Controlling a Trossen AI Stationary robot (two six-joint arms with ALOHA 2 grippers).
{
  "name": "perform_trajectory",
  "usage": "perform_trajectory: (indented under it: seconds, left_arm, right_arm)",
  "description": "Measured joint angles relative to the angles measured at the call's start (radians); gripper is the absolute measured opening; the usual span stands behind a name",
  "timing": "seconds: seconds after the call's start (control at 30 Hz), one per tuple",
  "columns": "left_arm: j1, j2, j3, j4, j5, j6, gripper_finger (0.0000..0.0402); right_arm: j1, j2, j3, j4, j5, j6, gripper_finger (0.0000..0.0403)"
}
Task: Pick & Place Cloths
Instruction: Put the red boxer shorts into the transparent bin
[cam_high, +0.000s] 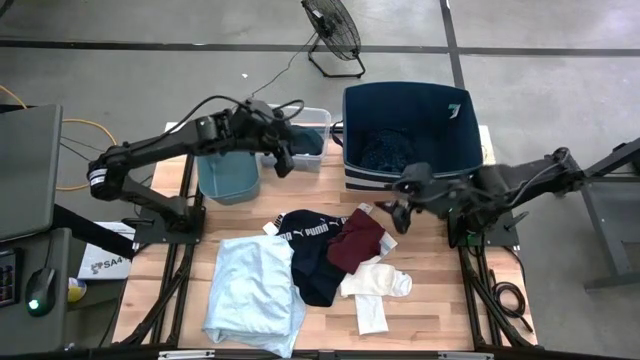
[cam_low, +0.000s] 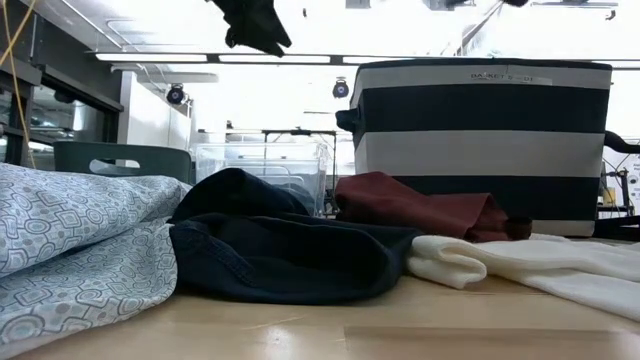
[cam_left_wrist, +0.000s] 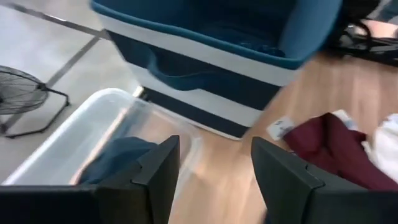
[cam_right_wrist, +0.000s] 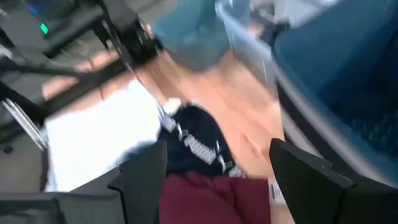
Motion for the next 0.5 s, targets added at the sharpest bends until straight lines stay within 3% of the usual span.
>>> perform_trajectory:
  seconds: [0.27,0.5]
  left_arm:
    - [-0.083,0.017,-0.001,-0.011,0.0,-0.097,0.0179]
    - [-0.108,0.022,-0.001,-0.005,-0.003,-0.16,0.0179]
  right_arm:
    - [0.074,0.001,-0.278,0.149,-0.038,-0.004,0.0275]
    - [0.107,0.001,-0.529,0.395,-0.074,-0.256,0.0275]
